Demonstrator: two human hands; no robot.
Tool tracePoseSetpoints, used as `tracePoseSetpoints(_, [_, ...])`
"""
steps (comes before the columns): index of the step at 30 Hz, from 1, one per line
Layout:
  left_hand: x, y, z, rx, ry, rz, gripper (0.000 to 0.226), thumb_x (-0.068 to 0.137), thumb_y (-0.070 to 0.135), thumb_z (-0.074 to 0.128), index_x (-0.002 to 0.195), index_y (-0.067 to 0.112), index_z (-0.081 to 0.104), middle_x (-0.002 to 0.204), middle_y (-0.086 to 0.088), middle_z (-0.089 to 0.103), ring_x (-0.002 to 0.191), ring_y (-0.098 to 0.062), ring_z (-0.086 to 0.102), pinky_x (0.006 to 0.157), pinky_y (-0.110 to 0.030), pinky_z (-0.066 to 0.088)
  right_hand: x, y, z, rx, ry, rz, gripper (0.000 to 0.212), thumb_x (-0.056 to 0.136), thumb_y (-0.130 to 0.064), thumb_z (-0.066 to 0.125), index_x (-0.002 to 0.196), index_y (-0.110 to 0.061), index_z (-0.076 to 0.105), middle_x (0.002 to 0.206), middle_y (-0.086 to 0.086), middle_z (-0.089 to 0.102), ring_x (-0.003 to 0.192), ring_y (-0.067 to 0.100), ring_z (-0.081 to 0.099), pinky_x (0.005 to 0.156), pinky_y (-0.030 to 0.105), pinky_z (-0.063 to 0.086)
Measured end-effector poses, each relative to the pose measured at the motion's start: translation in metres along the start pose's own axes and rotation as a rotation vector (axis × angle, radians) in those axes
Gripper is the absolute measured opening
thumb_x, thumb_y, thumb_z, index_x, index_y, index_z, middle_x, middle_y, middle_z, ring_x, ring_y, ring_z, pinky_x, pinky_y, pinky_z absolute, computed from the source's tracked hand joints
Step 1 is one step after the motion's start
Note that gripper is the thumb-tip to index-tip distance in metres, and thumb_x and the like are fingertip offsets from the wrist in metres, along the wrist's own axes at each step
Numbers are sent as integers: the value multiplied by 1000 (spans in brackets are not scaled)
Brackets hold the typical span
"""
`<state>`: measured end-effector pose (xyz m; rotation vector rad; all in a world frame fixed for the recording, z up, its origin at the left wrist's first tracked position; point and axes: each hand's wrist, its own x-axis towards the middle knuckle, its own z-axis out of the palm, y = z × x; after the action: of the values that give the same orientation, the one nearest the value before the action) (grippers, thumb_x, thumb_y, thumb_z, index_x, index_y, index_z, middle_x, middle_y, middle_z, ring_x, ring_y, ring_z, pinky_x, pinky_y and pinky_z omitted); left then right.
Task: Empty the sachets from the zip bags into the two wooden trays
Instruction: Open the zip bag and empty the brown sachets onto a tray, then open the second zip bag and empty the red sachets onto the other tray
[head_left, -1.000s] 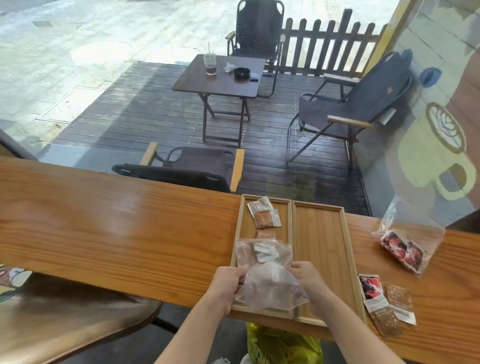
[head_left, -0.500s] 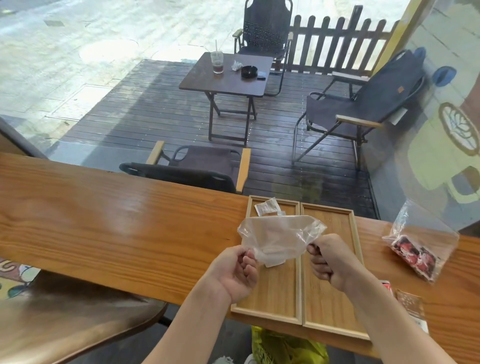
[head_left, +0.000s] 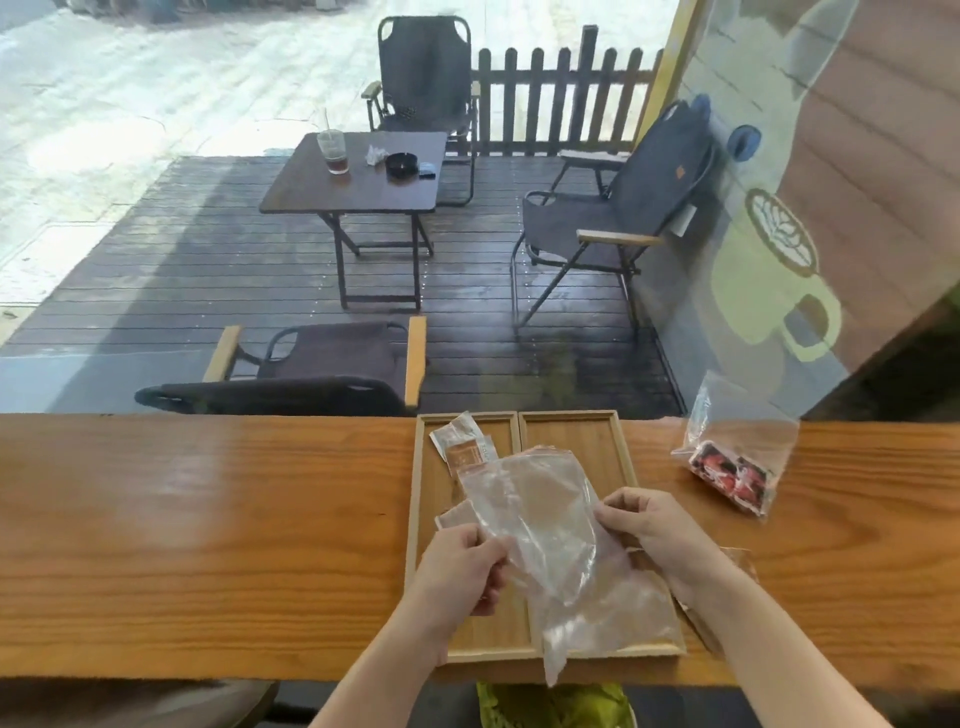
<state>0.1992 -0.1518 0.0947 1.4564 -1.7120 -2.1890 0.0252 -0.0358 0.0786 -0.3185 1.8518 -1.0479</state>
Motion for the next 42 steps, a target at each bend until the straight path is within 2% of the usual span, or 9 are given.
tracePoseSetpoints(3, [9,4,23,151,-29,86,20,91,21,55,73,11,58,61,-1,59,53,-10,52,58,-24,47,-8,12,-18,53,120,-99,12,89,-13,57,84,-5,65,75,9,67,64,17,62,56,27,50])
tracePoseSetpoints(8, [32,3,63,388,-53,263,16,89,25,55,81,14,63,71,-2,65,66,-15,60,73,-39,54,-25,31,-61,139,313,-198,11,91,-6,52,88,0,61,76,9,64,69,20,61,59,21,50])
tracePoseSetpoints(15, [67,-8,115,742,62,536,25,90,35,53,109,21,60,107,3,66,98,-10,59,87,-30,50,-34,63,-141,304,581,-223,15,91,-1,50,81,-7,59,71,9,63,66,18,59,61,30,46])
tracePoseSetpoints(18, [87,-23,129,920,154,573,46,90,42,50,129,17,48,133,-1,54,124,-15,47,104,-32,38,-31,85,-172,369,648,-167,17,91,-3,50,79,-10,59,72,7,61,66,18,57,58,25,46])
tracePoseSetpoints(22, [105,-48,132,1171,179,475,67,90,56,33,145,22,16,157,-2,16,144,-18,13,117,-36,12,-21,123,-203,352,701,-25,12,92,-9,51,85,-8,61,80,10,63,75,22,58,62,28,46])
tracePoseSetpoints(27, [114,-67,132,1266,224,483,89,70,69,-8,146,24,2,158,1,2,145,-16,-2,115,-33,-5,-13,152,-219,266,721,122,10,90,-9,54,86,-2,60,77,11,62,71,23,56,58,28,44])
tracePoseSetpoints(32, [122,-77,133,1324,300,525,91,76,71,-12,144,19,21,153,-5,27,142,-20,20,113,-32,-1,-8,160,-230,143,698,210,8,90,-14,54,89,-7,58,89,10,60,80,22,56,67,32,47])
tracePoseSetpoints(38, [121,-75,136,1348,315,473,81,78,64,5,144,20,23,153,-3,25,142,-20,19,115,-36,5,-3,148,-255,4,768,248,15,90,-20,53,101,-11,57,98,5,56,91,22,51,73,33,42])
tracePoseSetpoints(42, [120,-74,135,1359,289,427,79,81,66,4,142,20,27,151,-4,32,140,-20,26,113,-27,-6,15,126,-268,48,758,179,14,89,-21,54,99,-11,56,103,12,60,94,29,56,74,40,47])
